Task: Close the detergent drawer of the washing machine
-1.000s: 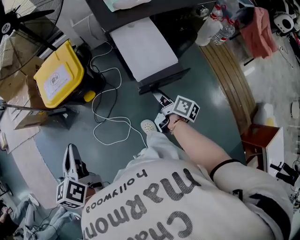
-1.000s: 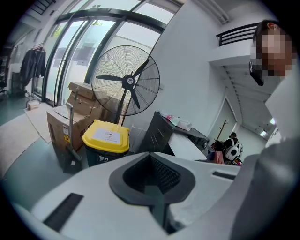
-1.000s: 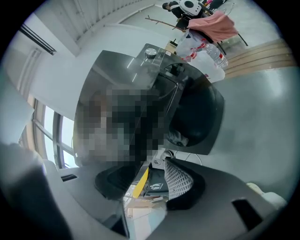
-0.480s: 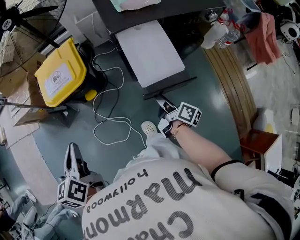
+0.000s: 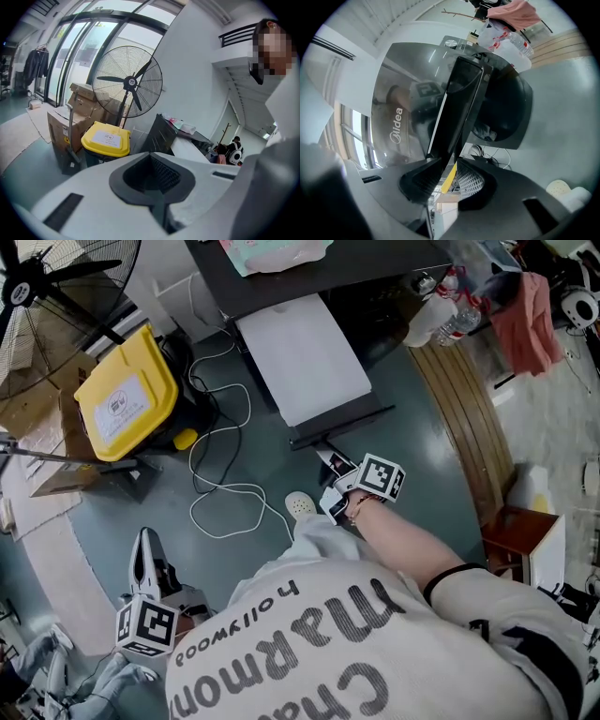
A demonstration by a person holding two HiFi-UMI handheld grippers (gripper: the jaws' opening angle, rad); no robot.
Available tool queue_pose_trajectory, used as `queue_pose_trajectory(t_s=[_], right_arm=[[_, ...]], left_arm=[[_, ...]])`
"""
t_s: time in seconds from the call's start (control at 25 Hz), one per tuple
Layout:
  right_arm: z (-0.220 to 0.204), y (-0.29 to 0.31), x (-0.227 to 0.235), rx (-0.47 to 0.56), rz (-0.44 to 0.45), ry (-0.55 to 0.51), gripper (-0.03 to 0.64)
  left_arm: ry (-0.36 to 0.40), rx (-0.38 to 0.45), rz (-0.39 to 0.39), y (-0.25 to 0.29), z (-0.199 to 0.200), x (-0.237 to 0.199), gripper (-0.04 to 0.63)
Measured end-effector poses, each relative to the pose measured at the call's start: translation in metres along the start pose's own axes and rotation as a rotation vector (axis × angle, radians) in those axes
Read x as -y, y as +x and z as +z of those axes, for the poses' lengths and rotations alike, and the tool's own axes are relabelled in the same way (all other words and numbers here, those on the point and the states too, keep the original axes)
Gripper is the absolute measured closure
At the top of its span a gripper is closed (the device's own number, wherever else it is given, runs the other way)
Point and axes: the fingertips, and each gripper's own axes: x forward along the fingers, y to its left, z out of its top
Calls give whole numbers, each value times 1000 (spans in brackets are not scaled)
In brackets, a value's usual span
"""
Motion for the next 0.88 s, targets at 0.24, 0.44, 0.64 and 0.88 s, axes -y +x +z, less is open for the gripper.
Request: queue_pose_trajectory(t_s=[0.24, 0.44, 0.64, 0.88], right_arm=[[-1, -1, -3, -9, -5, 21, 510], [0, -6, -9, -6, -16, 24, 515], [1, -6, -12, -4, -37, 35, 517], [2, -7, -15, 5, -42, 35, 517]], left_arm=[[6, 6, -10, -3, 4, 0, 588], [-3, 18, -12, -6, 7, -2, 588], [-8, 36, -19, -6, 10, 0, 588], [-2, 50, -29, -10, 11, 3, 588]])
